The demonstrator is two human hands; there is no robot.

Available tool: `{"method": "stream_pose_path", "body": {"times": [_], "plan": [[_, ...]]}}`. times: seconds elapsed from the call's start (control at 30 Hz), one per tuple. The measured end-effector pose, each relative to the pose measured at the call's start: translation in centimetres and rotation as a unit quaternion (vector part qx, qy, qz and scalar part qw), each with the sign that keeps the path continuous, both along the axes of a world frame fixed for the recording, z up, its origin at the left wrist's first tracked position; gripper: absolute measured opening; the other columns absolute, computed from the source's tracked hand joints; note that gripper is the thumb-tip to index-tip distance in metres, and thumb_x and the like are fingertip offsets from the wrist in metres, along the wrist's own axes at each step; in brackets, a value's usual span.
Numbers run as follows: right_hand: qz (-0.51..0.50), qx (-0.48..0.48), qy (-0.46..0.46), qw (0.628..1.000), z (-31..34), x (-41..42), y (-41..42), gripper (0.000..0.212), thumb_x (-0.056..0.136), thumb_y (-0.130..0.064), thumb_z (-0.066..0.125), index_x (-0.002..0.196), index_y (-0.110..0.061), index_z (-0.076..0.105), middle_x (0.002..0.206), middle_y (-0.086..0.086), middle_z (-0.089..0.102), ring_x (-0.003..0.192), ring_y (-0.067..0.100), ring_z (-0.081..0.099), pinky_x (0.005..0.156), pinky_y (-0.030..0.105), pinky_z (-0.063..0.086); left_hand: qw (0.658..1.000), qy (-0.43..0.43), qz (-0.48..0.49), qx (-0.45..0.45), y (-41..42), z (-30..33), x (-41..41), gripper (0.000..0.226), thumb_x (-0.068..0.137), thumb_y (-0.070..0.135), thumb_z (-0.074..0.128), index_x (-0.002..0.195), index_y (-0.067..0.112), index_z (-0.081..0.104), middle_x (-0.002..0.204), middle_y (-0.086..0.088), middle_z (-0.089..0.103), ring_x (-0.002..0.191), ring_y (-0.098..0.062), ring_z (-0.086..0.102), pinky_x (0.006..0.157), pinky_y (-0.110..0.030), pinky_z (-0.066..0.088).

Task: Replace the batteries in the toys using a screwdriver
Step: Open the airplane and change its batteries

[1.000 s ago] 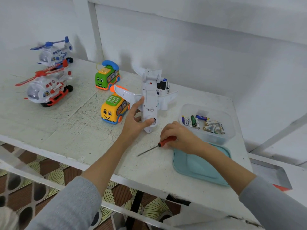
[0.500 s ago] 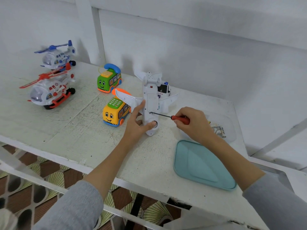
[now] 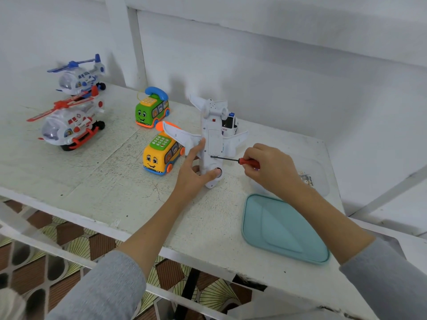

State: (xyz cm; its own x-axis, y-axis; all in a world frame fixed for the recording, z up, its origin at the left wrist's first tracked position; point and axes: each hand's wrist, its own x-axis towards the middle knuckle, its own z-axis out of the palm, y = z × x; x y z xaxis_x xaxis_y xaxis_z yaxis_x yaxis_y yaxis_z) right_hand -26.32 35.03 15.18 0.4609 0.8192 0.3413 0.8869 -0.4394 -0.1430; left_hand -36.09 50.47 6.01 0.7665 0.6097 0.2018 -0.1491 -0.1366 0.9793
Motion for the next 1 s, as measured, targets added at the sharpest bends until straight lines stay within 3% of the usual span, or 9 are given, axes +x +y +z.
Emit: {"method": "stream_pose_path", "body": {"times": [0.07, 0.2, 0.27, 0.4, 0.47, 0.57, 0.7, 0.9, 1.0], "plan": [[0.007, -0.027, -0.081, 0.996, 0.7, -0.4, 0.5, 0.012, 0.089, -0.018, 0.056, 0.091, -0.01, 0.065, 0.086, 0.005, 0.058, 0.067, 0.022, 0.052, 0.054, 0.027, 0.038, 1.0, 0.001, 0.001, 0.003, -0.1, 0.0, 0.1, 0.077, 0.078, 0.005, 0.076, 0.124, 0.054, 0.038, 0.133, 0.021, 0.043, 0.122, -0.015, 0.052, 0.096, -0.029, 0.051], [-0.014, -0.022, -0.164, 0.986, 1.9, -0.9, 1.5, 0.02, 0.062, -0.003, 0.082, 0.06, -0.005, 0.062, 0.069, 0.009, 0.05, 0.05, 0.023, 0.045, 0.042, 0.019, 0.027, 1.0, 0.009, 0.005, 0.008, -0.2, -0.1, 0.1, 0.077, 0.079, 0.008, 0.076, 0.123, 0.057, 0.035, 0.139, 0.011, 0.043, 0.124, -0.017, 0.05, 0.092, -0.023, 0.051], [-0.008, -0.025, -0.175, 0.984, 2.2, -1.1, 2.0, 0.017, 0.072, -0.011, 0.076, 0.063, -0.006, 0.063, 0.068, 0.008, 0.053, 0.05, 0.024, 0.048, 0.043, 0.021, 0.027, 1.0, 0.01, 0.007, 0.012, -0.1, -0.2, 0.2, 0.078, 0.079, 0.008, 0.076, 0.124, 0.056, 0.036, 0.139, 0.012, 0.043, 0.126, -0.02, 0.049, 0.097, -0.032, 0.05], [-0.024, -0.046, -0.061, 0.997, 1.9, -0.8, 2.1, 0.029, 0.096, -0.034, 0.046, 0.104, -0.008, 0.053, 0.101, 0.007, 0.058, 0.079, 0.028, 0.058, 0.065, 0.033, 0.043, 1.0, 0.013, 0.02, -0.008, 0.2, -0.3, 0.2, 0.077, 0.078, 0.01, 0.077, 0.128, 0.051, 0.035, 0.13, 0.024, 0.043, 0.12, -0.014, 0.053, 0.095, -0.031, 0.05], [0.026, 0.006, 0.013, 1.0, 2.0, -0.7, 1.7, 0.028, 0.087, -0.023, 0.062, 0.104, -0.005, 0.048, 0.11, 0.01, 0.047, 0.076, 0.024, 0.053, 0.067, 0.036, 0.047, 0.999, 0.012, 0.029, -0.021, 0.3, -0.3, 0.2, 0.077, 0.079, 0.012, 0.077, 0.132, 0.047, 0.034, 0.133, 0.018, 0.043, 0.11, -0.009, 0.056, 0.09, -0.028, 0.051], [0.066, 0.025, 0.015, 0.997, 2.2, -0.5, 1.2, 0.02, 0.078, 0.001, 0.068, 0.09, 0.001, 0.052, 0.098, 0.015, 0.049, 0.065, 0.027, 0.049, 0.057, 0.038, 0.045, 1.0, 0.012, 0.021, -0.006, 0.2, -0.3, 0.2, 0.077, 0.079, 0.011, 0.077, 0.133, 0.046, 0.034, 0.136, 0.013, 0.043, 0.11, -0.01, 0.057, 0.091, -0.032, 0.052], [-0.025, 0.031, -0.041, 0.998, 2.1, -0.4, 1.5, 0.025, 0.091, -0.024, 0.057, 0.084, 0.0, 0.058, 0.085, 0.014, 0.057, 0.072, 0.028, 0.053, 0.059, 0.032, 0.036, 1.0, 0.023, 0.011, 0.018, -0.2, 0.1, 0.1, 0.077, 0.073, 0.024, 0.079, 0.125, 0.06, 0.035, 0.144, 0.009, 0.042, 0.126, -0.018, 0.05, 0.1, -0.043, 0.048], [0.07, 0.054, 0.04, 0.995, 2.9, -0.8, 1.5, 0.022, 0.081, -0.007, 0.068, 0.093, 0.0, 0.051, 0.102, 0.012, 0.046, 0.074, 0.022, 0.057, 0.063, 0.033, 0.046, 0.999, 0.035, 0.007, 0.037, -0.3, 0.2, 0.1, 0.076, 0.069, 0.033, 0.076, 0.121, 0.069, 0.034, 0.146, 0.015, 0.04, 0.132, -0.016, 0.044, 0.104, -0.047, 0.044], [-0.026, 0.027, -0.011, 0.999, 3.1, -0.9, 1.5, 0.026, 0.089, -0.029, 0.06, 0.092, -0.003, 0.056, 0.093, 0.007, 0.054, 0.075, 0.023, 0.052, 0.064, 0.035, 0.044, 0.998, 0.041, 0.006, 0.038, -0.2, 0.2, 0.1, 0.077, 0.069, 0.033, 0.076, 0.119, 0.073, 0.033, 0.141, 0.022, 0.04, 0.134, -0.016, 0.041, 0.105, -0.048, 0.043]]}}
